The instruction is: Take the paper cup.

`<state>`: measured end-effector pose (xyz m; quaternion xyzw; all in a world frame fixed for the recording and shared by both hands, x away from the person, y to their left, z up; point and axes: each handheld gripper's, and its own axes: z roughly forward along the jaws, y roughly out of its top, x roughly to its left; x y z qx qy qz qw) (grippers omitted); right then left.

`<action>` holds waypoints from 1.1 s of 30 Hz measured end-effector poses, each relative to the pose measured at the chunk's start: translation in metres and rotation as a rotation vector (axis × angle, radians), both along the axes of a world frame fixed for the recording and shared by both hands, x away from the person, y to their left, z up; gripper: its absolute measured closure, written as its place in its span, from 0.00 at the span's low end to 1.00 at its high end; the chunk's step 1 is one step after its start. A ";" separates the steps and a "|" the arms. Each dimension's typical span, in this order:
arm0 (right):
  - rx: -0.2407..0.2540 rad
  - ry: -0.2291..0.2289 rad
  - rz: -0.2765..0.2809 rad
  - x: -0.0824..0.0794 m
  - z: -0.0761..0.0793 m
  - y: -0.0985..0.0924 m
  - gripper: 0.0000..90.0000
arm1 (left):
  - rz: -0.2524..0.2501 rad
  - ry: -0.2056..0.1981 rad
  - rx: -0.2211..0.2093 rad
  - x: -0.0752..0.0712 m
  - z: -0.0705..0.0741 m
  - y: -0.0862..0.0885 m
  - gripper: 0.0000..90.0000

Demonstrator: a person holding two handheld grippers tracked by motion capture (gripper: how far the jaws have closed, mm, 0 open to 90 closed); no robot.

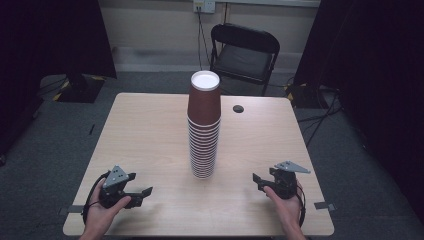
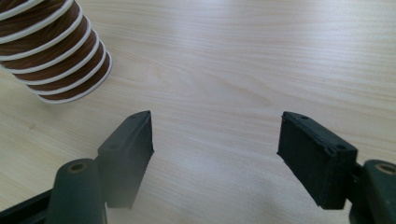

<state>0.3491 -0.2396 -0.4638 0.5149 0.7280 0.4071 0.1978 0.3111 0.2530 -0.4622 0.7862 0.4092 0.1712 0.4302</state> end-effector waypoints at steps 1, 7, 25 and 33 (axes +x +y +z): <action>0.000 0.000 0.000 0.000 0.000 0.000 0.29 | 0.000 0.000 0.000 0.000 0.000 0.000 0.20; 0.016 -0.005 0.043 -0.002 0.001 0.005 0.29 | -0.001 -0.001 -0.001 0.003 0.000 0.000 0.20; 0.087 -0.045 0.151 -0.008 0.023 0.023 0.29 | 0.013 0.025 -0.057 0.001 0.000 0.001 0.20; 0.083 -0.067 0.213 -0.012 0.040 0.032 0.29 | 0.006 0.022 -0.052 -0.001 0.004 0.004 0.20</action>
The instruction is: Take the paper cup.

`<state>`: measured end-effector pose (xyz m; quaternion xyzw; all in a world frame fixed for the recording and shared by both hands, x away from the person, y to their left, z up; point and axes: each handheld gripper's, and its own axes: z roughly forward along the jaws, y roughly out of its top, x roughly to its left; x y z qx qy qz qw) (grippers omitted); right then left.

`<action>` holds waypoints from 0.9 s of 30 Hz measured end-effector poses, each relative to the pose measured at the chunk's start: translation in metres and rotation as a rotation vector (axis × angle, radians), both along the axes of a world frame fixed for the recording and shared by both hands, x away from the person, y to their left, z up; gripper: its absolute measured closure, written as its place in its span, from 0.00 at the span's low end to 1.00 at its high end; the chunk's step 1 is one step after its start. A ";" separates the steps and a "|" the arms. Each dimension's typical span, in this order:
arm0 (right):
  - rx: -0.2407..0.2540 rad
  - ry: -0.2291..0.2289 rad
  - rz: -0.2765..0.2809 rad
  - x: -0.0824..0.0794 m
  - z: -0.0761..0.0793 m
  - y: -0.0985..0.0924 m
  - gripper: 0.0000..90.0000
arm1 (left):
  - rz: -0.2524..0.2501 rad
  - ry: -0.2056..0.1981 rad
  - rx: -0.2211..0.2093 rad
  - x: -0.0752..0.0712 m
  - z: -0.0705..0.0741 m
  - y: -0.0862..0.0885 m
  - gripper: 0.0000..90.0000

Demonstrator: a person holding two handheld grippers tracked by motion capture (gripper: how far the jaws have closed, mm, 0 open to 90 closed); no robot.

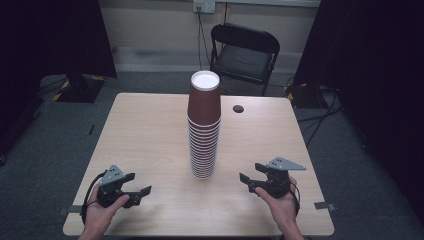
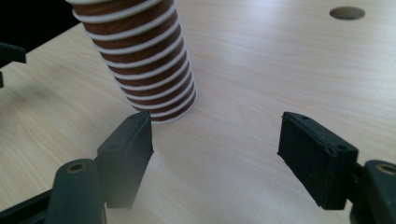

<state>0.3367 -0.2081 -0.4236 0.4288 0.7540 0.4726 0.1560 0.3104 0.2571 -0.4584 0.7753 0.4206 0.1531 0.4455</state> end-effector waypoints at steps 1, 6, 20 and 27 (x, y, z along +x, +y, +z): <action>0.013 -0.005 0.001 0.000 0.003 0.000 0.29 | -0.010 -0.011 0.013 0.001 0.002 -0.002 0.21; 0.038 -0.044 0.008 -0.001 0.019 0.003 0.30 | -0.037 -0.019 0.007 0.000 0.003 -0.006 0.22; 0.045 -0.115 0.086 0.005 0.056 0.020 0.29 | -0.036 -0.026 0.021 -0.002 0.001 -0.007 0.21; 0.079 -0.146 0.125 0.009 0.077 0.029 0.24 | -0.036 -0.025 0.022 -0.003 0.001 -0.007 0.21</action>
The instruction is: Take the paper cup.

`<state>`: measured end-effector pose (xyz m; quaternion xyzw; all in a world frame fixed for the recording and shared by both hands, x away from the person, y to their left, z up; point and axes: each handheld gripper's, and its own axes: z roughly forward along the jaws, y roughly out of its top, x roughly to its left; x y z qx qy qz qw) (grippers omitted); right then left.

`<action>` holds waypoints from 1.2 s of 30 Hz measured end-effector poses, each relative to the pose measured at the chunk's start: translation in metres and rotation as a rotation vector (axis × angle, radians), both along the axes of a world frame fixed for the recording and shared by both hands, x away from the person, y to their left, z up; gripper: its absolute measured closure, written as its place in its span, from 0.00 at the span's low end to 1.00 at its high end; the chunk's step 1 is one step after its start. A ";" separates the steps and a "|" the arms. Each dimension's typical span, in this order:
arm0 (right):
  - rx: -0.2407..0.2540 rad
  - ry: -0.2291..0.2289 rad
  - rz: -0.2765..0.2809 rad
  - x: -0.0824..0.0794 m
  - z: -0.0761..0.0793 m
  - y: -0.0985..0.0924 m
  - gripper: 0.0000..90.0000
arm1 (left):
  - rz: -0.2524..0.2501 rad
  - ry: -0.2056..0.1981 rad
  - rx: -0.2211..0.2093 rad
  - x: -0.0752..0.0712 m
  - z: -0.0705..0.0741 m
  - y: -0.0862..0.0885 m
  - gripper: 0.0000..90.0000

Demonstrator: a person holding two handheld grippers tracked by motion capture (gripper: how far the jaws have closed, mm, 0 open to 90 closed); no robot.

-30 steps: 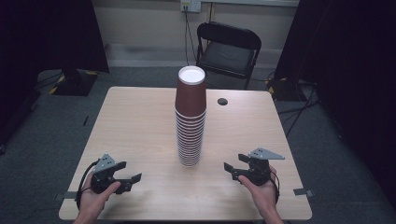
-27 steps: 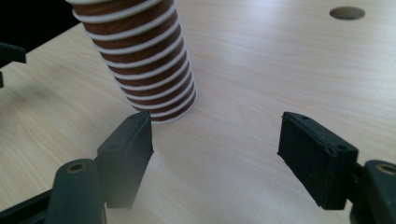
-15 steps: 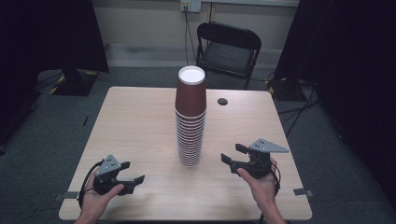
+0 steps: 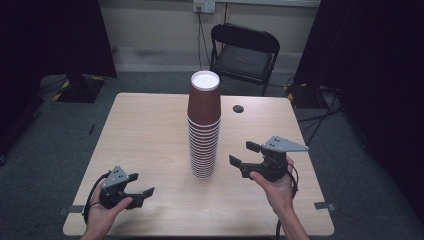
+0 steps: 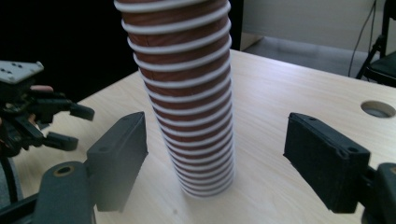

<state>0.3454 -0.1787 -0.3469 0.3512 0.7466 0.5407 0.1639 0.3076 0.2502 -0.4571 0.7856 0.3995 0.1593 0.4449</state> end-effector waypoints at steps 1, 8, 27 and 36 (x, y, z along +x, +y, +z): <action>0.004 -0.012 0.004 0.001 0.002 0.002 0.23 | 0.001 -0.001 0.001 0.000 0.000 0.000 0.21; 0.029 -0.051 0.017 0.007 0.012 0.011 0.22 | 0.000 0.016 -0.006 0.003 -0.003 0.001 0.21; 0.116 -0.137 0.103 0.015 0.069 0.033 0.16 | -0.007 0.016 -0.001 0.001 -0.002 -0.001 0.21; 0.122 -0.167 0.133 0.032 0.098 0.051 0.15 | -0.012 0.013 0.012 0.001 -0.002 -0.002 0.21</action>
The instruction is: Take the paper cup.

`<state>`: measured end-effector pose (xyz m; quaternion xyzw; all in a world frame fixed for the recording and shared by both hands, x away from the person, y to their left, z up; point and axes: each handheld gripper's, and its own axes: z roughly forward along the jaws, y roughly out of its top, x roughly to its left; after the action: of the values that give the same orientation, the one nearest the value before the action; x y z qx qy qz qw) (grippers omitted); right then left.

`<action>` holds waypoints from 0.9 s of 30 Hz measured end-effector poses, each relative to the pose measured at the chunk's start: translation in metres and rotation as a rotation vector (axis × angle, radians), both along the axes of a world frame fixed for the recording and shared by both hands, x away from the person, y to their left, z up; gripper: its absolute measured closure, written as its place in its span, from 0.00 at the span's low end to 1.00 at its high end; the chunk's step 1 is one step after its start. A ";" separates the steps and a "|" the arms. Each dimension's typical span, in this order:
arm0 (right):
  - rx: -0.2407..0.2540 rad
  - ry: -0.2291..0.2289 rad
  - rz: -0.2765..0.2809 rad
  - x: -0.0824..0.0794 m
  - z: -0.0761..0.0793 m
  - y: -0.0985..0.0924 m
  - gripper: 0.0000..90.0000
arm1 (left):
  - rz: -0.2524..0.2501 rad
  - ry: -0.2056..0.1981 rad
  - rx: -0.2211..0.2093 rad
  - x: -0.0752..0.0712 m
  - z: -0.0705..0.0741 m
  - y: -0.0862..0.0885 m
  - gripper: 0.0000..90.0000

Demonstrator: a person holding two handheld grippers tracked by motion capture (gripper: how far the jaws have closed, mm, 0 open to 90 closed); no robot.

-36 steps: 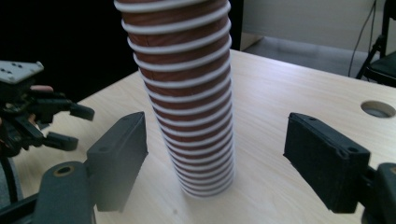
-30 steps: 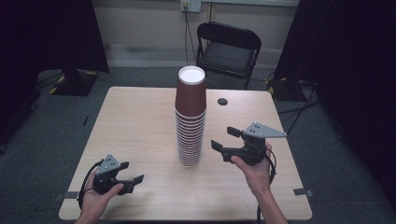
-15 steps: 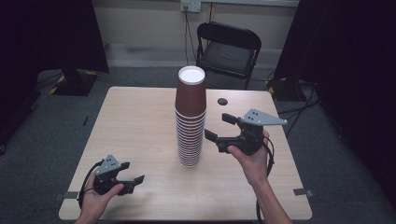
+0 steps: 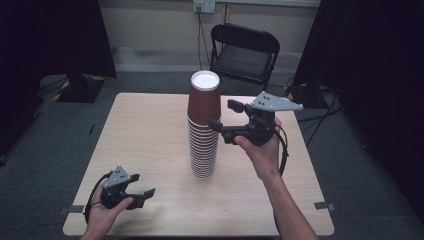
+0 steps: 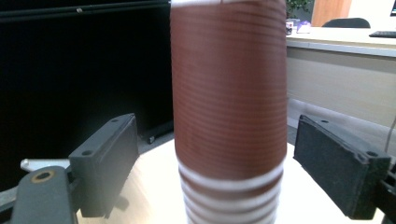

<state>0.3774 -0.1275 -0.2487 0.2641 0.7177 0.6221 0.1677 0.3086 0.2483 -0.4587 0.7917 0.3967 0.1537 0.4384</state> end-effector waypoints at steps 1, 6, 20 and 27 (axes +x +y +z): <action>-0.004 -0.006 0.001 0.002 0.002 0.002 0.15 | 0.001 0.001 -0.002 0.000 0.000 0.000 0.21; -0.009 -0.019 -0.002 0.017 0.009 0.017 0.15 | 0.004 -0.004 -0.001 0.000 0.001 0.003 0.21; -0.035 0.009 0.003 0.044 0.008 0.039 0.14 | 0.004 0.000 0.000 0.000 0.001 0.003 0.22; -0.064 0.023 0.003 0.049 0.001 0.048 0.13 | 0.010 0.006 -0.009 0.001 0.000 0.004 0.21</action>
<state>0.4268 -0.0796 -0.2480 0.2647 0.7396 0.5958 0.1669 0.3092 0.2518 -0.4585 0.7882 0.4029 0.1518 0.4398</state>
